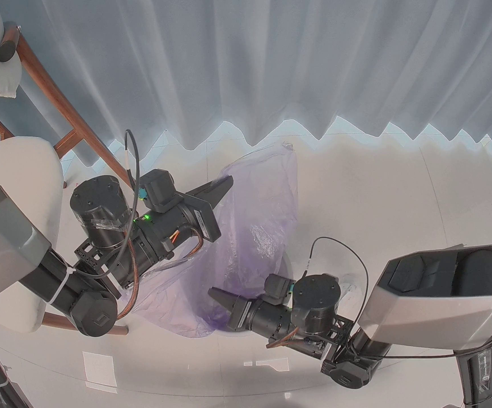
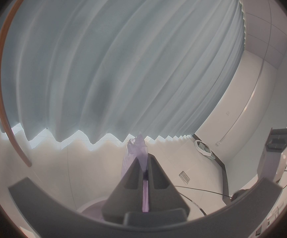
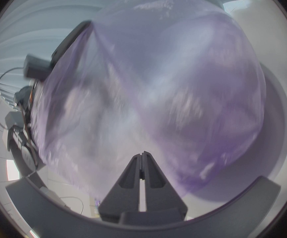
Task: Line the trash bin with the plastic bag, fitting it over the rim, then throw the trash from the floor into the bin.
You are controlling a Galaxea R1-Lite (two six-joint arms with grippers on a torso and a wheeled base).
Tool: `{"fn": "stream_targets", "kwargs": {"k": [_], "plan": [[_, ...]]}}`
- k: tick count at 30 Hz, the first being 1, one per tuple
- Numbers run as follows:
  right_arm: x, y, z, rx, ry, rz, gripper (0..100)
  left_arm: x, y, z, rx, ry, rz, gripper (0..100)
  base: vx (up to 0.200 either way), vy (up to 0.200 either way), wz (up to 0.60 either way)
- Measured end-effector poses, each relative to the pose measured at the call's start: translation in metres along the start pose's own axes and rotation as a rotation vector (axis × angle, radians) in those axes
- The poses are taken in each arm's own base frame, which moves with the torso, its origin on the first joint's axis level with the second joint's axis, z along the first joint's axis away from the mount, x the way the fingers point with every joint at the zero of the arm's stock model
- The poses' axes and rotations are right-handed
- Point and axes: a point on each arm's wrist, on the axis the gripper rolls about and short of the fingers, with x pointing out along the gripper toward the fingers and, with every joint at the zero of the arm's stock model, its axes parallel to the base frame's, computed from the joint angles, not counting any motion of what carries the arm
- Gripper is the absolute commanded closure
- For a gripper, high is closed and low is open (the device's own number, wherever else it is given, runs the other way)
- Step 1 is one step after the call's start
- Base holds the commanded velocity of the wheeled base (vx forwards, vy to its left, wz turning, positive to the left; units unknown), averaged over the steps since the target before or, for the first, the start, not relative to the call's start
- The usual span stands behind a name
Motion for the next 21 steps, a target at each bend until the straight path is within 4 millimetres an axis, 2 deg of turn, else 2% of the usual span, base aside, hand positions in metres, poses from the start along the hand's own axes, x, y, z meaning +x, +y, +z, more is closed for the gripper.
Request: {"fn": "stream_targets", "kwargs": {"k": [13, 21], "plan": [[0.013, -0.042, 0.054, -0.008, -0.159, -0.068, 100, -0.003, -0.004, -0.005, -0.006, 0.022, -0.008, 100, 0.000, 0.000, 0.00], [0.025, -0.051, 0.063, -0.005, -0.171, -0.097, 100, 0.000, -0.007, -0.015, -0.015, 0.051, -0.020, 100, 0.000, 0.000, 0.00]]}}
